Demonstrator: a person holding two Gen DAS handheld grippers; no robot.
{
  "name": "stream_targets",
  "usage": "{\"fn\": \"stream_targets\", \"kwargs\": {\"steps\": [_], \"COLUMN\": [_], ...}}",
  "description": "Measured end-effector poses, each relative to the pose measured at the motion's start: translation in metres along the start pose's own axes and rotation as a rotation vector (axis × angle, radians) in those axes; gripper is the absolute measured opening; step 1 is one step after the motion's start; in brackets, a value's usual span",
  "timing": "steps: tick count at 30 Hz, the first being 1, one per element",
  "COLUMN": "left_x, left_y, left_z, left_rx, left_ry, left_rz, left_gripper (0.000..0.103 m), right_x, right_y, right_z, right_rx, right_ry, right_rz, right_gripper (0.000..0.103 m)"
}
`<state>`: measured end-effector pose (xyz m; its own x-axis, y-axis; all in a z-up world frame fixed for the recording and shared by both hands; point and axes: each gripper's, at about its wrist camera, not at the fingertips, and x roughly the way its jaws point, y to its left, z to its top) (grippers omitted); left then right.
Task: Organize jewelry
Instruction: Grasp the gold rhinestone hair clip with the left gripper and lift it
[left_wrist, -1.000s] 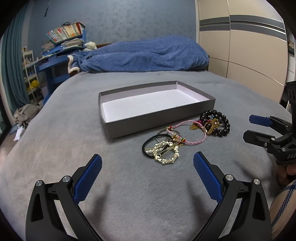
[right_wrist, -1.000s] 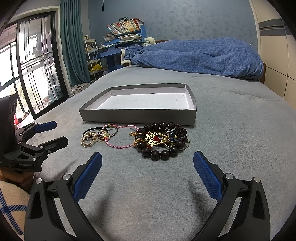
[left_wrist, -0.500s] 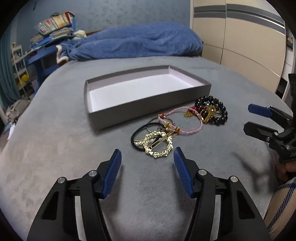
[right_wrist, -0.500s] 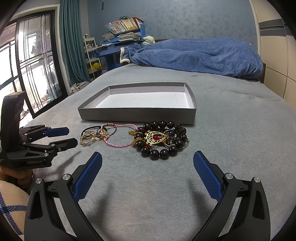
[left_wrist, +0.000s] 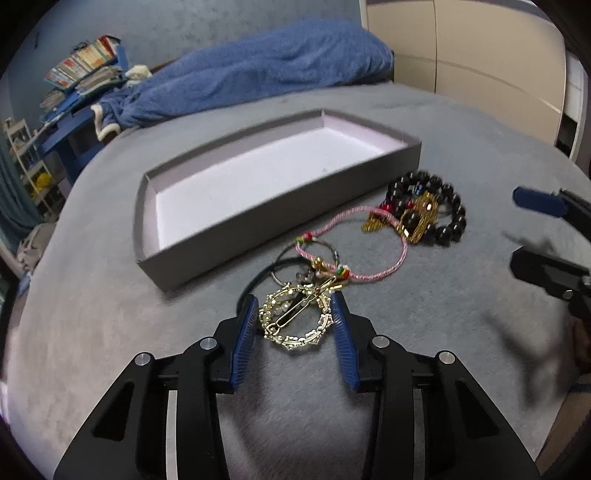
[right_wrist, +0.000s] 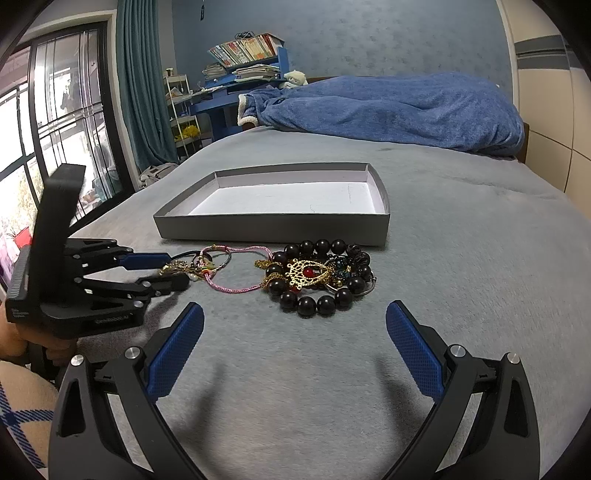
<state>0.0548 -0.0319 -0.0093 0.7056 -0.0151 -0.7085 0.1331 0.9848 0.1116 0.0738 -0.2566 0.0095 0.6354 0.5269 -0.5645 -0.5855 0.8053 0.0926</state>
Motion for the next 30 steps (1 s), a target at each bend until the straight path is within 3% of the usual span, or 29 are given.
{"fn": "stream_targets", "kwargs": {"steps": [5, 13, 17, 23, 27, 30], "left_x": [-0.021, -0.033, -0.035, -0.036, -0.035, -0.035], "left_y": [0.011, 0.032, 0.035, 0.036, 0.035, 0.035], "left_z": [-0.010, -0.037, -0.039, -0.040, -0.040, -0.040], "left_rx": [-0.064, -0.168, -0.192, -0.197, -0.201, -0.200], "left_ry": [-0.071, -0.110, -0.128, -0.131, -0.126, -0.124], "left_rz": [-0.019, -0.042, -0.055, -0.060, -0.063, -0.064], "left_gripper": [0.042, 0.042, 0.042, 0.042, 0.042, 0.042], "right_x": [-0.003, -0.004, 0.003, 0.012, 0.014, 0.021], "right_y": [-0.003, -0.009, -0.016, -0.039, -0.045, -0.037], "right_z": [0.000, 0.001, 0.003, 0.011, 0.020, 0.027], "right_rx": [0.013, 0.042, 0.075, 0.171, 0.179, 0.145], "right_ry": [-0.005, 0.002, 0.039, 0.070, 0.058, 0.059], "right_rz": [0.002, 0.008, -0.002, -0.042, -0.044, -0.027], "right_gripper": [0.097, 0.097, 0.083, 0.081, 0.065, 0.064]}}
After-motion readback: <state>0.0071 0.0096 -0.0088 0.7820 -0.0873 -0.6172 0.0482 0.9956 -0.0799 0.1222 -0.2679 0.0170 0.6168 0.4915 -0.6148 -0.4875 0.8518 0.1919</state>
